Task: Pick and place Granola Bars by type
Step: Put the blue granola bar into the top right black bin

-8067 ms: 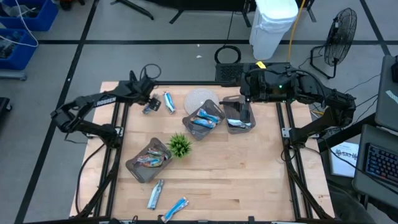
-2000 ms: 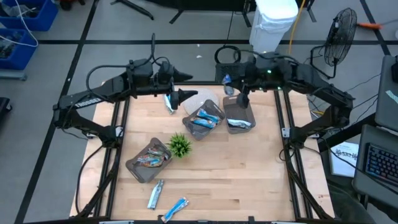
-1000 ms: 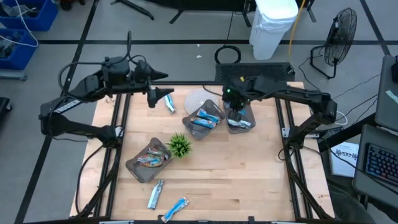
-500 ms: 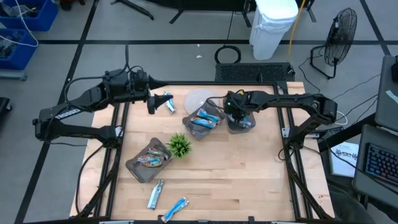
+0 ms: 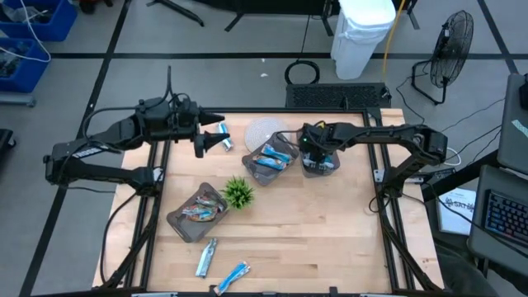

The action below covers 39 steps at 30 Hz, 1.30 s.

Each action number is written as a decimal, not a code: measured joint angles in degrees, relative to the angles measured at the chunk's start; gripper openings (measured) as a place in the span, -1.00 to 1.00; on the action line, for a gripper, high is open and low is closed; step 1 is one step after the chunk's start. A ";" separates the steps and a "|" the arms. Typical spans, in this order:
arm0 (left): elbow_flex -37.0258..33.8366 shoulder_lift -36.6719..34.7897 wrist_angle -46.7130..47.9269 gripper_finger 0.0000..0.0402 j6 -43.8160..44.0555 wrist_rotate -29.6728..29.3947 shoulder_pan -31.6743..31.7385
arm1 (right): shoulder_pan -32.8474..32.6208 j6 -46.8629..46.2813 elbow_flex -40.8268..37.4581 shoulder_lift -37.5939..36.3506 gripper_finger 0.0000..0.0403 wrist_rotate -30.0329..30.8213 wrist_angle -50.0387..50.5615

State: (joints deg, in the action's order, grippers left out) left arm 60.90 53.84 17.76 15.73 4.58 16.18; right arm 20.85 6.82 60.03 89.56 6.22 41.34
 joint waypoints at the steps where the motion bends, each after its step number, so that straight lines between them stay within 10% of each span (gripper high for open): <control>1: 0.00 0.00 -0.02 0.77 0.39 0.24 -0.22 | 0.20 -0.49 0.00 0.00 -0.63 0.02 0.00; 26: 0.01 0.03 10.90 0.78 13.52 3.97 -4.79 | 0.85 2.66 20.24 -0.14 0.20 -3.89 18.74; 39: 0.02 0.04 21.59 0.66 42.90 -3.13 -14.03 | -4.32 -4.63 33.46 -5.56 0.21 -27.28 19.00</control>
State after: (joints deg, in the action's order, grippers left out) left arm 60.93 53.89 39.35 58.63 1.45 2.15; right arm 16.53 2.19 93.49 84.00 -21.06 60.34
